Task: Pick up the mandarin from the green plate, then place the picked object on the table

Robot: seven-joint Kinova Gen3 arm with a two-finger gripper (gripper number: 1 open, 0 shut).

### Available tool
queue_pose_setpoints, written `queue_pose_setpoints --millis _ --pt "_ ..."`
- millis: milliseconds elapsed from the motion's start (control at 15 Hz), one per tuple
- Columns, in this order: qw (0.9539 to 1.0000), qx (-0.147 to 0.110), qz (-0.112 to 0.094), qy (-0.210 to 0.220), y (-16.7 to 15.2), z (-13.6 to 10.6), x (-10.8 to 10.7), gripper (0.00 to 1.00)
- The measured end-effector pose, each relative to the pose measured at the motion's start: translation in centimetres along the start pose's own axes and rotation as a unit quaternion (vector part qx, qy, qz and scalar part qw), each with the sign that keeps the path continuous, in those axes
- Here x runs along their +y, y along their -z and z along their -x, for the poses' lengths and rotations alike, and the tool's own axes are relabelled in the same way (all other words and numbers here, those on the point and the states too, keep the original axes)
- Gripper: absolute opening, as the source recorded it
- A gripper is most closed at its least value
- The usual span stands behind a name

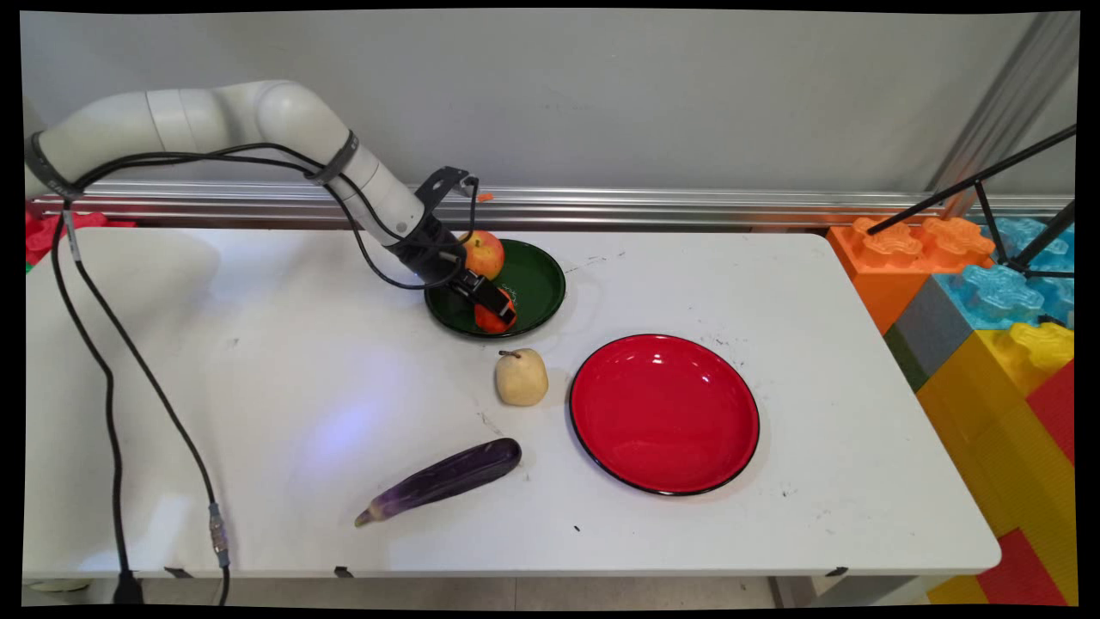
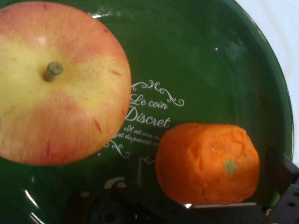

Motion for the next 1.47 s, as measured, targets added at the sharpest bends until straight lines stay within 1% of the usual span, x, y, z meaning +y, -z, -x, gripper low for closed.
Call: queue_pose_setpoints --millis 67,133,600,733,933,1200,1333,1467 --pt "1.0000 -0.001 0.000 -0.001 0.1 0.1 0.0 1.00" --pt "1.0000 0.000 0.000 -0.002 0.2 0.2 0.1 0.00" --pt "0.9999 0.004 0.010 -0.008 0.8 0.2 0.6 0.00" --pt "0.9998 0.008 0.013 -0.012 1.0 0.1 0.8 0.00" --pt "0.9994 0.020 0.016 -0.024 1.8 -0.5 1.3 0.00" --pt "0.9968 0.041 0.015 -0.066 4.7 -2.2 2.2 0.00" --pt "0.9946 0.043 0.011 -0.094 6.8 -2.7 2.5 0.00" --pt "0.9921 0.038 0.007 -0.120 8.9 -2.6 2.7 0.00"
